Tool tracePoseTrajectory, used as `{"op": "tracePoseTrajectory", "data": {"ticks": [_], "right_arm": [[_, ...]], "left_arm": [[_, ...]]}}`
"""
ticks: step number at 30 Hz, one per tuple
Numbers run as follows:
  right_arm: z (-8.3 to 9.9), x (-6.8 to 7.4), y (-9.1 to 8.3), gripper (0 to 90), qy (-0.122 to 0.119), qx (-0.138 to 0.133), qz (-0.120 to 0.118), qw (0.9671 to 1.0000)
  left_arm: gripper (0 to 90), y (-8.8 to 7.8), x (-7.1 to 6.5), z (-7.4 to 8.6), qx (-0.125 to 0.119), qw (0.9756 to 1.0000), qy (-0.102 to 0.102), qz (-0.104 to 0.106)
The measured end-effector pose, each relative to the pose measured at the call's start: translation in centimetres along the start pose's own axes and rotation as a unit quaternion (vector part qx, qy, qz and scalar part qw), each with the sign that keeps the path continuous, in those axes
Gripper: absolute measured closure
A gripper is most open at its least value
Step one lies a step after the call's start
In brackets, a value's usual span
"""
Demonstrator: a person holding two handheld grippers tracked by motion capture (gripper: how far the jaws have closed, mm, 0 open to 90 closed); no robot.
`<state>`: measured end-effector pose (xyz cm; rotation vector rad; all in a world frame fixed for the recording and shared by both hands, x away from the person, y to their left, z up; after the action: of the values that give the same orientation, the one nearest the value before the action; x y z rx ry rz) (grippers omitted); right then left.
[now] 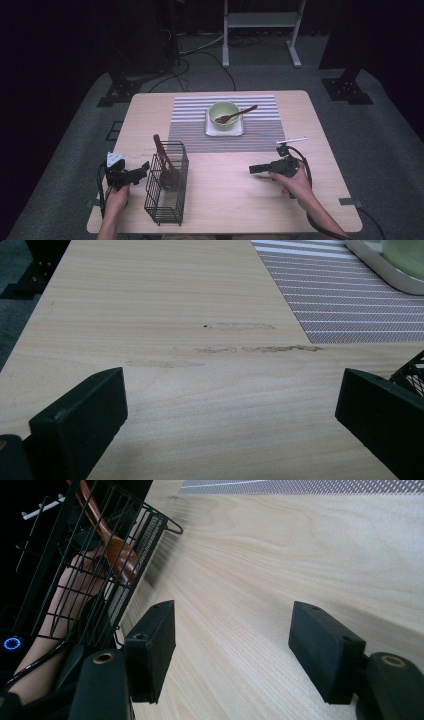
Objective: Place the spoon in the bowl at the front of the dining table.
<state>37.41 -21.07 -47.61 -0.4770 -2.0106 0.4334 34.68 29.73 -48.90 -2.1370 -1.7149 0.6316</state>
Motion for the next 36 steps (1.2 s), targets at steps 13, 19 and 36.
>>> {"op": "tracePoseTrajectory", "data": {"ticks": [13,19,36], "right_arm": [[1.2,0.5,-0.7,33.6,-0.007,-0.006,-0.001,1.0],[1.9,1.1,-1.1,33.4,-0.015,-0.008,-0.003,0.9999],[3.5,1.1,-1.3,32.8,-0.013,-0.008,-0.005,0.9999]], "left_arm": [[0.0,0.0,0.0,0.0,0.0,1.0,-0.001,0.0],[0.0,0.0,0.0,0.0,-0.001,1.0,-0.002,0.0],[0.0,0.0,-0.2,0.0,0.0,1.0,0.003,-0.002]]}}
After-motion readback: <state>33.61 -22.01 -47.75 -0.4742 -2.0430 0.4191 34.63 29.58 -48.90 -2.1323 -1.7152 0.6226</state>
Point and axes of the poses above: each handheld gripper's, and its own axes: y roughly forward along the jaws, z roughly out of its underside, x roughly to its left, the point moved 2 cm from there along y, roughly forward along the jaws, and after that the axes turned 1 degree about -x, right-handed, at the moved point
